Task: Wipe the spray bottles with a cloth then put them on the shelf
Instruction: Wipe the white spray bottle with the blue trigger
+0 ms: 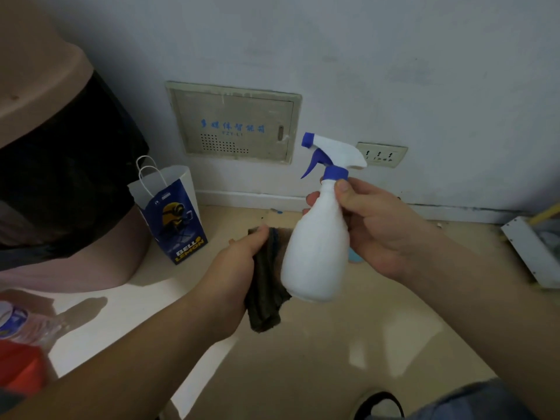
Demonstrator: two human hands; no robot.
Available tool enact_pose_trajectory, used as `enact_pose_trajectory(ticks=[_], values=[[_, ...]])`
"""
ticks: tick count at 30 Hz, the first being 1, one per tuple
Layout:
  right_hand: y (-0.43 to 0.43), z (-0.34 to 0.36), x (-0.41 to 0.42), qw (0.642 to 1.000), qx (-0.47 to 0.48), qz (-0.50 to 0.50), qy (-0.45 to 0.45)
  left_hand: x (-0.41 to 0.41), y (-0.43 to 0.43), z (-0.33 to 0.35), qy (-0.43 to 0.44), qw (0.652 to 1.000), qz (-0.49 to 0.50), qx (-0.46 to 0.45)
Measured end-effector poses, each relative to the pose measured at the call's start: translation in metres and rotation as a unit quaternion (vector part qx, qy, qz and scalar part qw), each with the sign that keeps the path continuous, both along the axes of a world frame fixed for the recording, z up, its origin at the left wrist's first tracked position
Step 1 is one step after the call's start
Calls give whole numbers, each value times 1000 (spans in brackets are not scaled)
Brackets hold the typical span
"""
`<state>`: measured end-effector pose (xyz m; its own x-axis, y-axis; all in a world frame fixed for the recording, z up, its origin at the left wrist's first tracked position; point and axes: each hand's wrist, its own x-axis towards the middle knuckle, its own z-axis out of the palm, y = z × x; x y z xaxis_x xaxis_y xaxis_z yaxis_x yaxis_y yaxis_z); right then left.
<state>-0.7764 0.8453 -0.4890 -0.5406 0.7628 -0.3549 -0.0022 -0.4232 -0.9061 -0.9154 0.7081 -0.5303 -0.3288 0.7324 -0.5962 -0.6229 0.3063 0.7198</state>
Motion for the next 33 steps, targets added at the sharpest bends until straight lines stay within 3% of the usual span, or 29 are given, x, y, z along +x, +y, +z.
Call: enact_pose_trajectory(ticks=[3,5,6,8,9,10,11,15,18,21,27,33], values=[[-1,-4,-2,1000,7,-5,-15,6,2,5,53,998,-26,32],[-3,-6,-5,999,4,-22,-31,11,0,5,174,981,-54,61],[-5,-8,-7,998,-1,-37,-43,14,-1,3,266,955,-99,86],[-9,-11,-9,995,-7,-67,-69,21,-5,-2,466,852,-222,93],[-11,-13,-10,994,-5,-77,-82,23,-7,-5,544,799,-246,72],[-13,-14,-11,993,1,-80,-91,24,-7,-7,580,773,-255,40],[-14,-15,-12,993,8,-74,-96,22,-6,-7,579,773,-260,11],[-9,-7,-4,990,41,49,-123,8,-3,-7,397,871,-287,2],[0,2,8,979,53,159,-118,-3,-6,-4,286,907,-305,48],[-2,3,11,974,66,191,-99,-9,-9,-1,198,921,-322,89],[-8,-4,0,977,119,100,-148,-9,-8,-5,248,928,-266,83],[-9,-9,-4,987,72,27,-143,-3,-1,-4,318,916,-213,122]])
